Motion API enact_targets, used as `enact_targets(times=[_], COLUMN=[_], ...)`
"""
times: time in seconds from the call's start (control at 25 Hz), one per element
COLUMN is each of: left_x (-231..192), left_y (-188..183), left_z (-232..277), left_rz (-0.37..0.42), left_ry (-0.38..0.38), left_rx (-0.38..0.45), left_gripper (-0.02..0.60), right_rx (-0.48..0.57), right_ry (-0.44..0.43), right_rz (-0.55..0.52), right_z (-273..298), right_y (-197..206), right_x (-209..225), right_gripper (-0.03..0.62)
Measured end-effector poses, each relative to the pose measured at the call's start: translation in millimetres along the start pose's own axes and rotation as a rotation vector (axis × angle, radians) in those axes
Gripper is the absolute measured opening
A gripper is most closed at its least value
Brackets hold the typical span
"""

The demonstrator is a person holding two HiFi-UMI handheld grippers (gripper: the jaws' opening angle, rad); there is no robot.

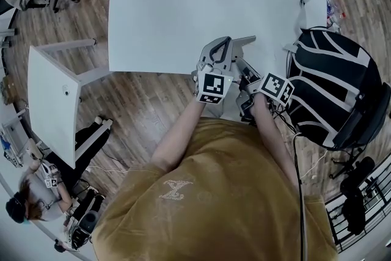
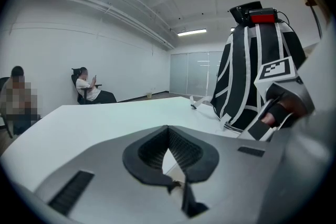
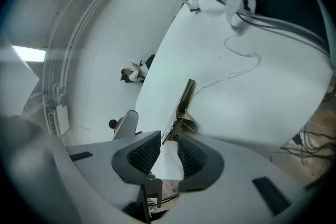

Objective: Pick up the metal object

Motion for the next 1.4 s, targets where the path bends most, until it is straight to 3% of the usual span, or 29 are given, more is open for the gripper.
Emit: enact_targets(times=[0.6, 0.92, 1.4], left_x=[-7.8, -5.9, -16.0], left_y=[9.4, 11.9, 4.9], left_z=[1.8, 3.1, 3.8], left_rz=[0.004, 0.0, -0.005], left_ry=[0.001, 0.01, -0.009], left_rx=[-0.025, -0.031, -0.024], left_gripper=[0.006, 0.006, 0.006], right_rx=[-0.017, -0.008, -0.01], right_ry=[-0.027, -0.094, -0.088], right_rz=[0.166, 0.278, 0.224], right_z=[29.1, 32.4, 29.0], right_y=[-6.5, -10.6, -13.9], right_x=[7.4, 6.0, -4.4], right_gripper=[0.08, 0.017, 0.012])
Point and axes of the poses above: the fingertips, and each gripper's own axes: z forward along the fingers, x to its right, y out of its underside, the point moved 2 cm from there along -z, backward along the fingers, and after that the axes turned 1 degree about z, right-handed, at the moved point
